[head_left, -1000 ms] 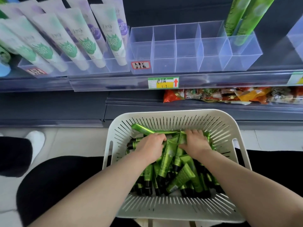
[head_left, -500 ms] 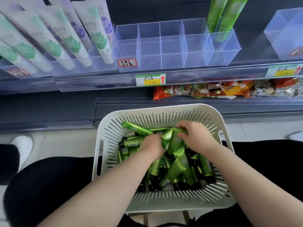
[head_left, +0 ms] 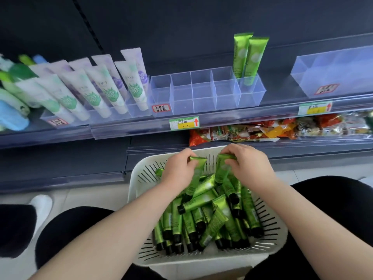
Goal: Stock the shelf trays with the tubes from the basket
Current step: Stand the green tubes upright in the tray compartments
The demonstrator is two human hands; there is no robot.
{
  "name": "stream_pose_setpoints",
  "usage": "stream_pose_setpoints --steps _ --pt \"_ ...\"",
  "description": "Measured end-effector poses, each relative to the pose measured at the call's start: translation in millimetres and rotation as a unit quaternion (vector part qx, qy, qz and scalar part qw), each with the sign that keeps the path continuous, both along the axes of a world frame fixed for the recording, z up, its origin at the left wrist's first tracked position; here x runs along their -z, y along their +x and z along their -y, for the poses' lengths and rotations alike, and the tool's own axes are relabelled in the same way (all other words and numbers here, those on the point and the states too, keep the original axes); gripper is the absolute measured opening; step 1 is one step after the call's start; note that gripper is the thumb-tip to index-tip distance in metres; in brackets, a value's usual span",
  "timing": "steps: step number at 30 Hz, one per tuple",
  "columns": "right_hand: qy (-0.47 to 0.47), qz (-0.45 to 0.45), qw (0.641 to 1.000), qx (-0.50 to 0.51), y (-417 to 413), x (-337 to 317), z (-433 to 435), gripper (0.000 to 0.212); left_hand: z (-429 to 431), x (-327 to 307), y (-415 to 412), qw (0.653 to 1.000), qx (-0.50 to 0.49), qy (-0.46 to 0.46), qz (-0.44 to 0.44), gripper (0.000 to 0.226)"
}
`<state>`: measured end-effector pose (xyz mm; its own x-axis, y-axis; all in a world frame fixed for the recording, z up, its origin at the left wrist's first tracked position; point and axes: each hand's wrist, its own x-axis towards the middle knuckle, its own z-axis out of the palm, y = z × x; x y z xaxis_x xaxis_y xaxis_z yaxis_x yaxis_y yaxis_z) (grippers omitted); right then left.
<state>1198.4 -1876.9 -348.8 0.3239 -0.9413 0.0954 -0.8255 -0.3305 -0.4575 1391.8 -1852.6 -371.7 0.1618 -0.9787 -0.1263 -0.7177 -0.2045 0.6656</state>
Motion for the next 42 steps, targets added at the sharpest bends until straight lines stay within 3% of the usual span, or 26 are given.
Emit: stream_pose_setpoints --steps 7,20,29,42 --pt "-0.075 0.029 0.997 0.021 -11 -58 21 0.024 30 -64 -18 0.987 0.005 -0.157 -0.039 0.008" --pt "-0.218 0.075 0.966 0.116 -35 -152 102 0.024 130 -177 -58 0.94 -0.047 -0.319 -0.114 0.006" --pt "-0.233 0.102 0.961 0.105 -19 -153 137 0.02 195 -174 -41 0.93 -0.121 -0.307 -0.161 0.011" --pt "-0.229 0.051 0.969 0.075 -18 -153 169 0.021 246 -143 -37 0.97 -0.029 -0.236 -0.044 0.014"
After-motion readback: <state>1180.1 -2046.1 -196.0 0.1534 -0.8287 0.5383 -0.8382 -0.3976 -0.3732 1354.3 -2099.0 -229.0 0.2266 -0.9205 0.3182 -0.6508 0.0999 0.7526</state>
